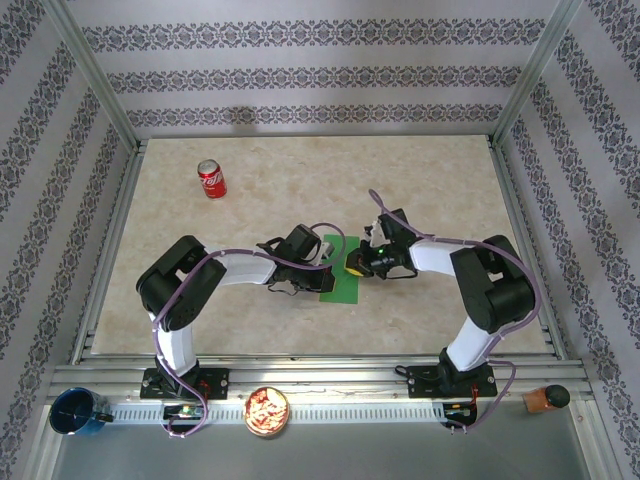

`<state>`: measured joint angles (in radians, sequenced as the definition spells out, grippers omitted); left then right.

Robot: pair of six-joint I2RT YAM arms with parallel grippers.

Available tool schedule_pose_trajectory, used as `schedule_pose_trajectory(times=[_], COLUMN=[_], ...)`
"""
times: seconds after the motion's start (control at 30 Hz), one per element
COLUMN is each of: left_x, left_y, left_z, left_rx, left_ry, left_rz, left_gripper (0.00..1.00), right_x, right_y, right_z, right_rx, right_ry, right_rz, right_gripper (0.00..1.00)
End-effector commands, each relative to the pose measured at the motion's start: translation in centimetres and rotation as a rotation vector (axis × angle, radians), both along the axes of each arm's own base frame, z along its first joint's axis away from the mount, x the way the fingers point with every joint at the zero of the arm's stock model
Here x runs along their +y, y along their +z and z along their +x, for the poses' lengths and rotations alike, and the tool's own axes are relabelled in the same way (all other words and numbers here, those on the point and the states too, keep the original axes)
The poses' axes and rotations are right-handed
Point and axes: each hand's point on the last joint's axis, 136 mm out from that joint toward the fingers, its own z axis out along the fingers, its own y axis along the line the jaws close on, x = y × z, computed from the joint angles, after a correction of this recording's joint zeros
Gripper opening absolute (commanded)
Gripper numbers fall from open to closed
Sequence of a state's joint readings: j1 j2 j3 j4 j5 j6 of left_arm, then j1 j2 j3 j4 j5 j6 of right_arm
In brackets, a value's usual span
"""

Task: Fold a paper plane with a square sheet of paper (pick it up from the middle)
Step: Fold the triangle a second time at the center of the table.

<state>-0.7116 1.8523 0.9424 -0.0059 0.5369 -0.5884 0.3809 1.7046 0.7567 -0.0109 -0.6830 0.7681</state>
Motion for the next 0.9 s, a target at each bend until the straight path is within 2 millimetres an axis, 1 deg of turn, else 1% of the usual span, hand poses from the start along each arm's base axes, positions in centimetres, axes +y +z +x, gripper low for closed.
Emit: schedule_pose_trajectory(times=[0.0, 0.07, 0.17, 0.23, 0.3, 0.43, 0.53, 0.63, 0.67, 0.77, 0.83, 0.87], left_x=[2.1, 1.9, 2.0, 2.4, 2.6, 2.6, 2.8, 2.5, 2.4, 2.2, 2.0, 1.7], left_y=[-2.1, -1.9, -1.9, -2.1, -2.2, -2.4, -2.8, -3.1, -3.1, -3.1, -3.3, -3.2], left_z=[-1.0, -0.9, -0.9, -0.9, -1.0, -1.5, -1.6, -1.8, -1.9, -2.2, -2.3, -2.4], left_rx=[0.065, 0.069, 0.075, 0.08, 0.08, 0.088, 0.064, 0.072, 0.074, 0.072, 0.078, 0.087], left_ry=[0.048, 0.053, 0.068, 0.081, 0.093, 0.103, 0.121, 0.124, 0.127, 0.154, 0.202, 0.227], left_rz=[0.09, 0.082, 0.086, 0.103, 0.103, 0.092, 0.119, 0.126, 0.131, 0.13, 0.114, 0.095], left_gripper=[0.0, 0.0, 0.0, 0.0, 0.0, 0.0, 0.0, 0.0, 0.0, 0.0, 0.0, 0.0], right_x=[1.8, 1.4, -0.6, -1.3, -2.2, -3.2, -4.7, -6.2, -6.4, -6.0, -5.4, -5.2], right_y=[-0.2, -1.5, -3.8, -4.5, -4.8, -3.6, -2.8, -2.8, -2.7, -1.3, 0.2, 0.7], right_z=[-0.9, -1.4, -1.9, -2.0, -1.7, 0.3, 2.2, 3.2, 3.3, 3.7, 3.6, 3.3], right_rx=[0.026, 0.053, 0.089, 0.101, 0.102, 0.074, 0.055, 0.054, 0.051, 0.005, -0.048, -0.058], right_ry=[0.047, 0.027, -0.052, -0.076, -0.096, -0.117, -0.165, -0.225, -0.232, -0.218, -0.199, -0.19], right_rz=[0.017, -0.048, -0.134, -0.139, -0.145, -0.126, -0.149, -0.171, -0.172, -0.147, -0.133, -0.128], right_gripper=[0.11, 0.1, 0.08, 0.08, 0.08, 0.09, 0.1, 0.1, 0.1, 0.11, 0.11, 0.12])
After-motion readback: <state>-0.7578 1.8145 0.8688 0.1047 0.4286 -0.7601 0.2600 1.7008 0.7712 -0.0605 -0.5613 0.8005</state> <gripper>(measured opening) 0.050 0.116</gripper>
